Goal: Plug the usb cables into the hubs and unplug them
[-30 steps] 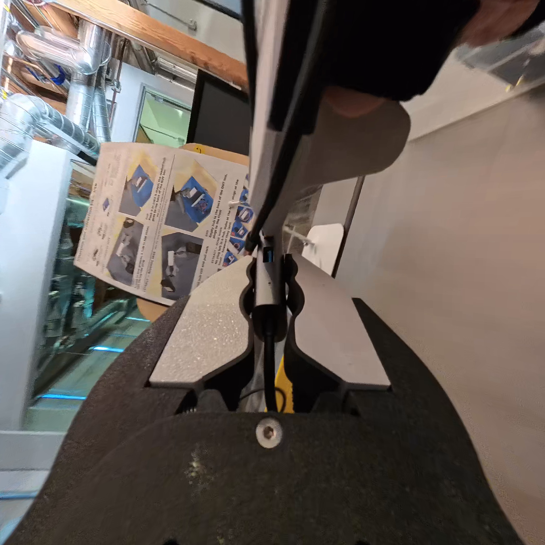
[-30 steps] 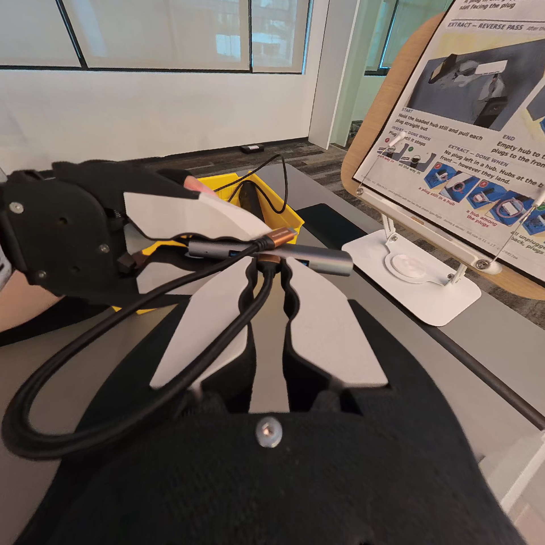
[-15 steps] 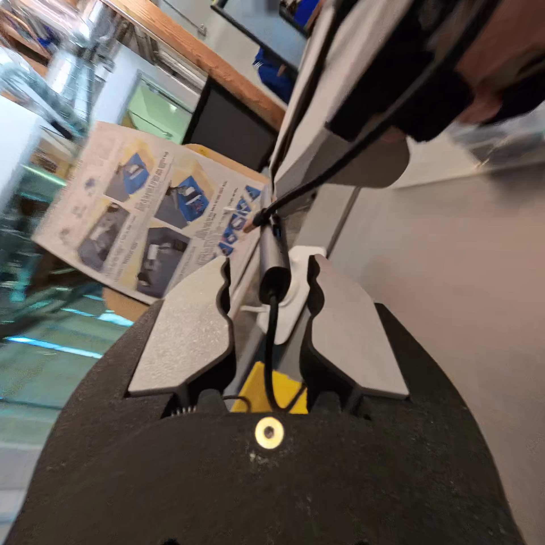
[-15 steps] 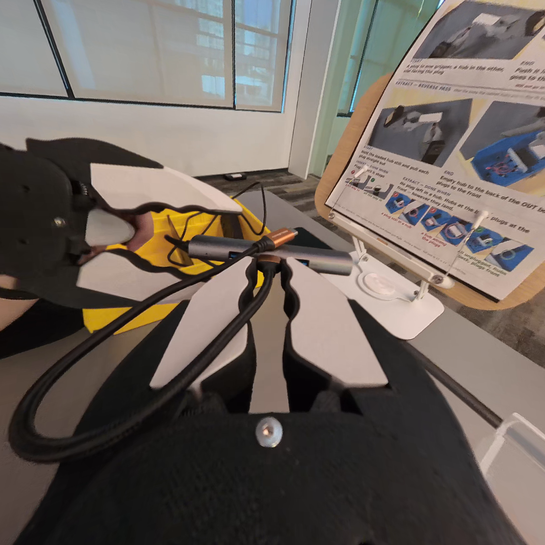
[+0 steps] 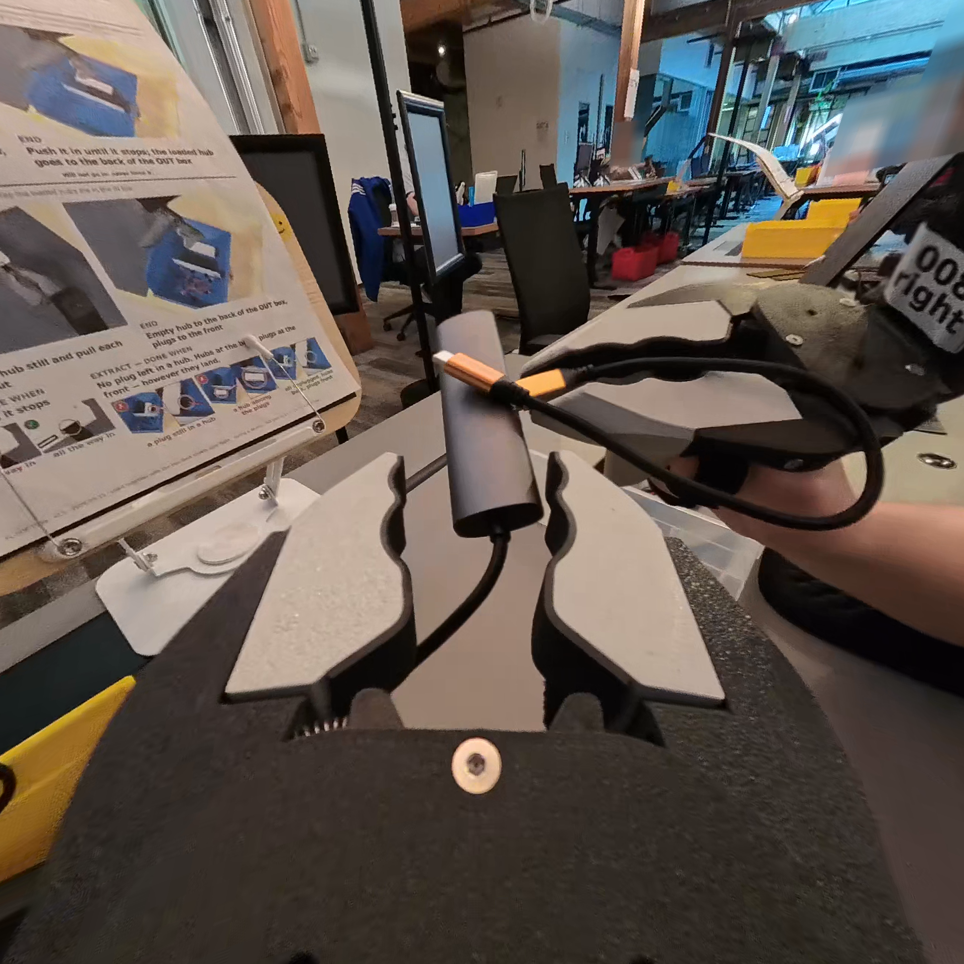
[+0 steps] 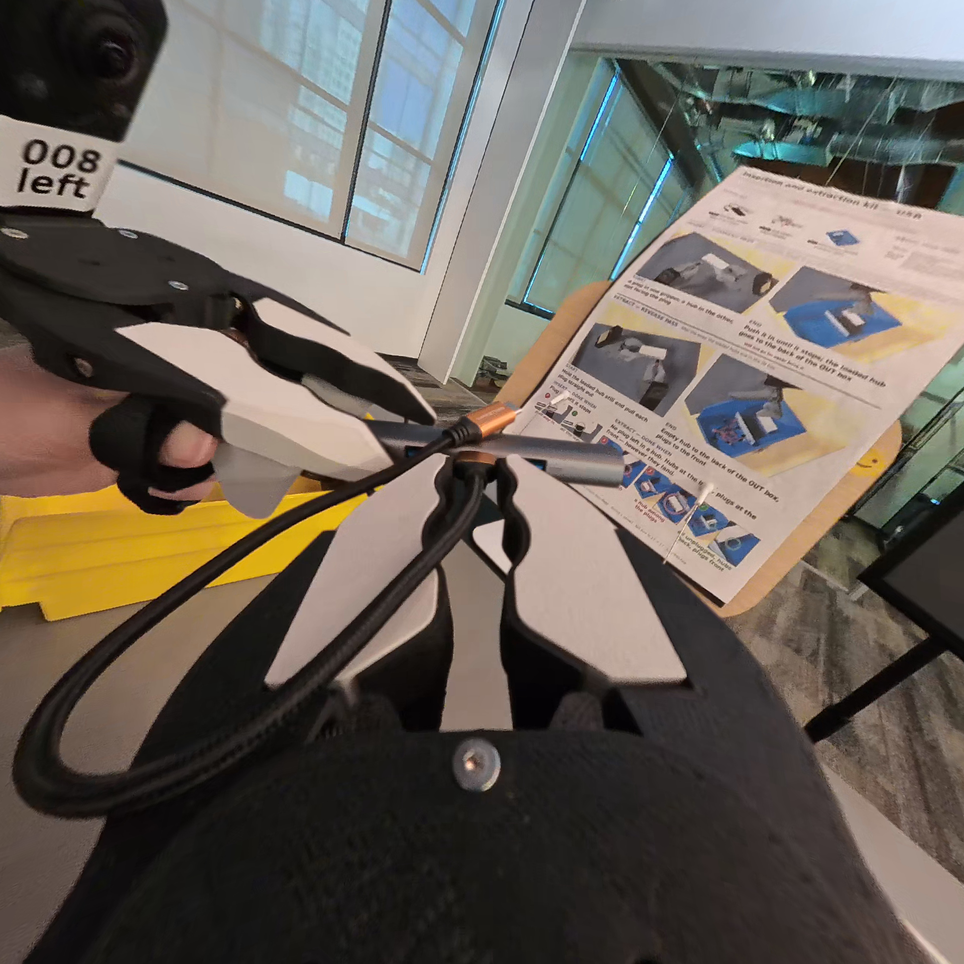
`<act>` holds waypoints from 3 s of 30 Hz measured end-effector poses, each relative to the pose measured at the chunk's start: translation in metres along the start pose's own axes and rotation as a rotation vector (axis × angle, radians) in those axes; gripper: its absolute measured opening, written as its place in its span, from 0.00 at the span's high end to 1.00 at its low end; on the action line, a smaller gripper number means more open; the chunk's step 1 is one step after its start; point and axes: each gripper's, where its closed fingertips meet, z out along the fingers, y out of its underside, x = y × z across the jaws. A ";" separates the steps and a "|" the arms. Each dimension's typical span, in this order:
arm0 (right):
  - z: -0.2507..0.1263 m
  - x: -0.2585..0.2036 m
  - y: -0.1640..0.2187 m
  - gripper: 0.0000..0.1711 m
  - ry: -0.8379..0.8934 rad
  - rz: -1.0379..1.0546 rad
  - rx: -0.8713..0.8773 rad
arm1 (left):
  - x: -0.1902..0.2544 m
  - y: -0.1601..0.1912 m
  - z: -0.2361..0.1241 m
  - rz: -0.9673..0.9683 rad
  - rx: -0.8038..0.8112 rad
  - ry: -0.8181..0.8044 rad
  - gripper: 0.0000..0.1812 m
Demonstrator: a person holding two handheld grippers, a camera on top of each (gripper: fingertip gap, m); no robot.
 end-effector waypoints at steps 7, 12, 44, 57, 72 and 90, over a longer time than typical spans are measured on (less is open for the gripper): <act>-0.001 -0.005 -0.004 0.91 0.022 -0.082 0.028 | 0.005 0.008 0.004 0.042 -0.038 0.020 0.78; 0.000 -0.004 -0.001 0.91 0.040 -0.093 0.035 | 0.006 0.013 0.007 -0.007 -0.037 0.050 0.81; -0.003 -0.010 -0.015 0.91 0.126 -0.282 0.047 | 0.000 0.001 -0.002 0.288 -0.002 -0.094 0.82; 0.001 -0.008 -0.011 0.91 0.124 -0.210 -0.021 | 0.001 0.001 -0.002 0.329 -0.024 -0.150 0.82; 0.012 -0.004 -0.042 0.91 0.252 -0.308 0.051 | -0.014 -0.027 -0.009 0.256 0.038 -0.176 0.82; 0.014 -0.020 -0.069 0.91 0.315 -0.290 0.072 | -0.016 -0.046 -0.032 0.287 0.094 -0.114 0.81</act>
